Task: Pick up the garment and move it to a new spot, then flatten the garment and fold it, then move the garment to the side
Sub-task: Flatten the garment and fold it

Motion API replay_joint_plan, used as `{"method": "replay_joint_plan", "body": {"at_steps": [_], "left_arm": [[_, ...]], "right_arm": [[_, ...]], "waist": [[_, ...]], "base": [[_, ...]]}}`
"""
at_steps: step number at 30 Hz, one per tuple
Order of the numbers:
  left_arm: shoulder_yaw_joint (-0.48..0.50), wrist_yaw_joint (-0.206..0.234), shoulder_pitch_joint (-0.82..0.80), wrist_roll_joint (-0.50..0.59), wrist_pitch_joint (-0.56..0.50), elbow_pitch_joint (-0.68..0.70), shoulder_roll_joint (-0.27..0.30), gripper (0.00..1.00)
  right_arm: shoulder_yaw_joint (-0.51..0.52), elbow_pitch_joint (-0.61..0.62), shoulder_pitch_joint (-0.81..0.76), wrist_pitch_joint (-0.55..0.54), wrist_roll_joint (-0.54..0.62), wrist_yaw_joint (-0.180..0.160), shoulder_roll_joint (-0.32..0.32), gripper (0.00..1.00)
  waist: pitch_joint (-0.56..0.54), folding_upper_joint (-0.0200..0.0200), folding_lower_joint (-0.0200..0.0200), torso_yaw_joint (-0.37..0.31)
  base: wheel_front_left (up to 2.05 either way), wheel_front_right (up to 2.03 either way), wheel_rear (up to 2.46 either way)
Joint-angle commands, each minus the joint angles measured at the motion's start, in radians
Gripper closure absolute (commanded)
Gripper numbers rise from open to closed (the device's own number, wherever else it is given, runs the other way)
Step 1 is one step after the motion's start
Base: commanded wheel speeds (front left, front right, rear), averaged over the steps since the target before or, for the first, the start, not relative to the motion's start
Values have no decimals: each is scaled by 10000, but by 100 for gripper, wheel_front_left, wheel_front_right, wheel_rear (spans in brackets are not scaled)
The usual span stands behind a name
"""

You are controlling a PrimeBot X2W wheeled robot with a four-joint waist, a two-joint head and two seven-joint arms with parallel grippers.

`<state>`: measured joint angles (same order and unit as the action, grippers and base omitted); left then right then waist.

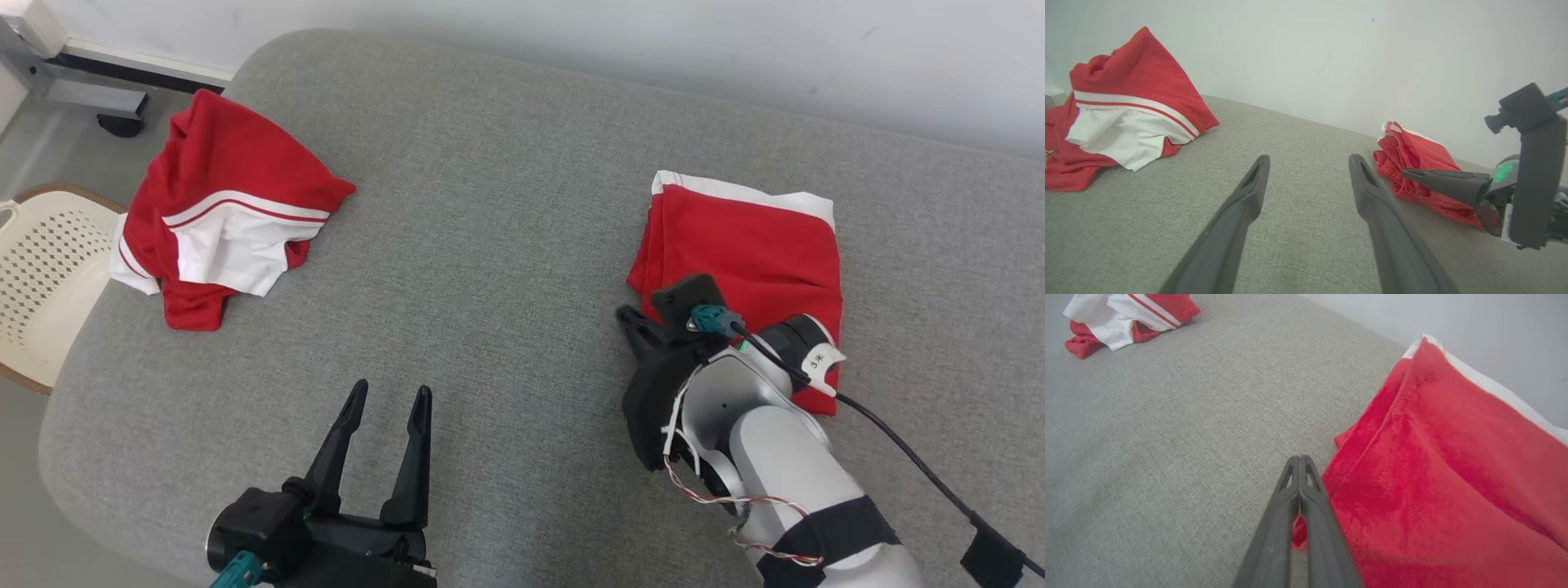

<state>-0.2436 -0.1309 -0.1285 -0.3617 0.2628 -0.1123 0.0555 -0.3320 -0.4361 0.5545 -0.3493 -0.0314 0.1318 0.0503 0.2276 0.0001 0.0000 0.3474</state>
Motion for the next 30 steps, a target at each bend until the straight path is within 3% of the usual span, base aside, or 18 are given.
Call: {"method": "replay_joint_plan", "body": {"at_steps": [1,5,10,11,12,16,21,30], "left_arm": [[70,13,-49,-26,34,-18,-31,0],[140,13,25,31,34,-70,-36,0],[287,13,172,134,34,-27,-5,0],[336,13,230,171,34,14,14,0],[385,13,293,210,34,46,29,0],[705,13,461,387,34,256,91,0],[1216,13,750,790,34,613,153,0],[2303,22,1503,815,34,1063,4,0]], "right_arm": [[-144,46,160,140,-347,-24,1,100],[-442,436,352,472,-1059,-24,1,100],[-90,1304,12,1017,-1401,-24,6,100],[83,1572,-204,1195,-1337,-24,6,62],[358,1882,-456,1396,-1235,-24,9,0],[1332,3156,-1692,2195,-903,-24,-1,0],[2205,4237,-3371,3278,-1325,-24,1,0],[3380,3951,-5231,5054,-2130,-24,-4,0]], "waist": [[4,-1,0,-60],[-100,-1,0,-231],[-369,-1,0,-503],[-444,-1,0,-587],[-520,-1,0,-682],[-884,-1,0,-1158],[-1286,-1,0,-1913],[-1886,-1,0,-2960]], "base": [[0,0,0],[0,0,0],[0,0,0],[0,0,0],[0,0,0],[0,0,0],[0,0,0],[0,0,0]]}}
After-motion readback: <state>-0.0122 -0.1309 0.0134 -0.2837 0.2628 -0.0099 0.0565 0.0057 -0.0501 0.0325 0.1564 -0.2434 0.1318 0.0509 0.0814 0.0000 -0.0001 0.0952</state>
